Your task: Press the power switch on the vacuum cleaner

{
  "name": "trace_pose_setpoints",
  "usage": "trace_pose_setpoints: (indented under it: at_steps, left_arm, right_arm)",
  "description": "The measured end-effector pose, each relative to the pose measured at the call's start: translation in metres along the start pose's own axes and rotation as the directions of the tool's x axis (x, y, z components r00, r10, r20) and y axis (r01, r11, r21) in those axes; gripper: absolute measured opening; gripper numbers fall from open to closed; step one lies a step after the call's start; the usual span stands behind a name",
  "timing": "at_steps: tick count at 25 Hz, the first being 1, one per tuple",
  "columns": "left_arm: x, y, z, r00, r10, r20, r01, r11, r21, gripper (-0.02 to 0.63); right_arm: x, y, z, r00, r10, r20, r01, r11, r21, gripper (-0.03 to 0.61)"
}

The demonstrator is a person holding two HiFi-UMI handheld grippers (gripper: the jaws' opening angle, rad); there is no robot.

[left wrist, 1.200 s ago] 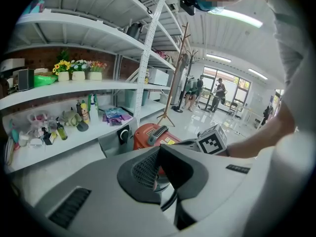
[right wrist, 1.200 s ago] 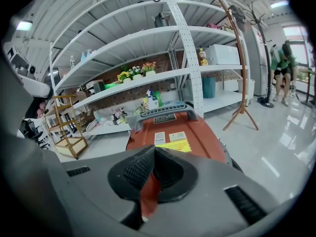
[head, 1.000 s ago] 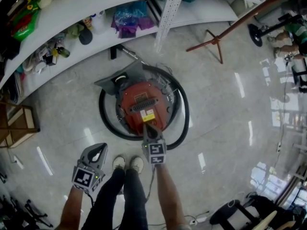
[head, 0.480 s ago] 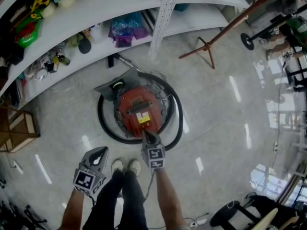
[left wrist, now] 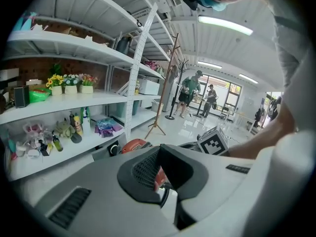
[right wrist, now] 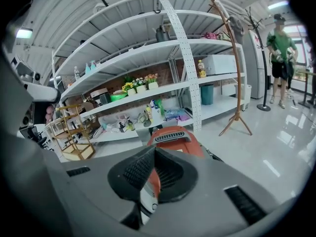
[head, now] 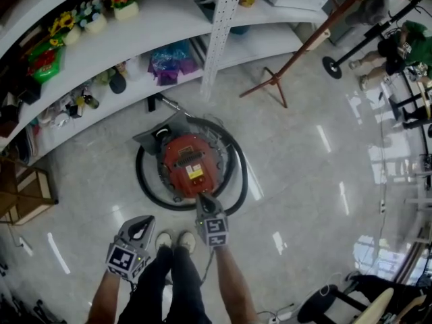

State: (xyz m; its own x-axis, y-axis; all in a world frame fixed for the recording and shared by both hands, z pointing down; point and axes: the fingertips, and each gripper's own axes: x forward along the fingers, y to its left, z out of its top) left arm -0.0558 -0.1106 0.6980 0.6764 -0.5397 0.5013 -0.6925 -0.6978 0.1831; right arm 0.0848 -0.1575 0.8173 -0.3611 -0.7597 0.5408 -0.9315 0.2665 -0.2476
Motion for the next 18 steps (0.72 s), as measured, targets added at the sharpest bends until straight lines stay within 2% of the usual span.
trace_pose_setpoints:
  at_steps: [11, 18]
  left_arm:
    - [-0.038, -0.03, 0.043, 0.999, -0.018, 0.042, 0.019, 1.0, -0.006, 0.009]
    - [-0.064, -0.047, 0.06, 0.998, -0.027, 0.053, 0.026, 0.999, 0.029, 0.009]
  right_arm:
    - [-0.054, 0.027, 0.04, 0.999, -0.005, 0.043, 0.006, 1.0, -0.026, 0.008]
    - [-0.084, 0.043, 0.067, 0.997, -0.005, 0.078, 0.008, 0.999, -0.038, 0.008]
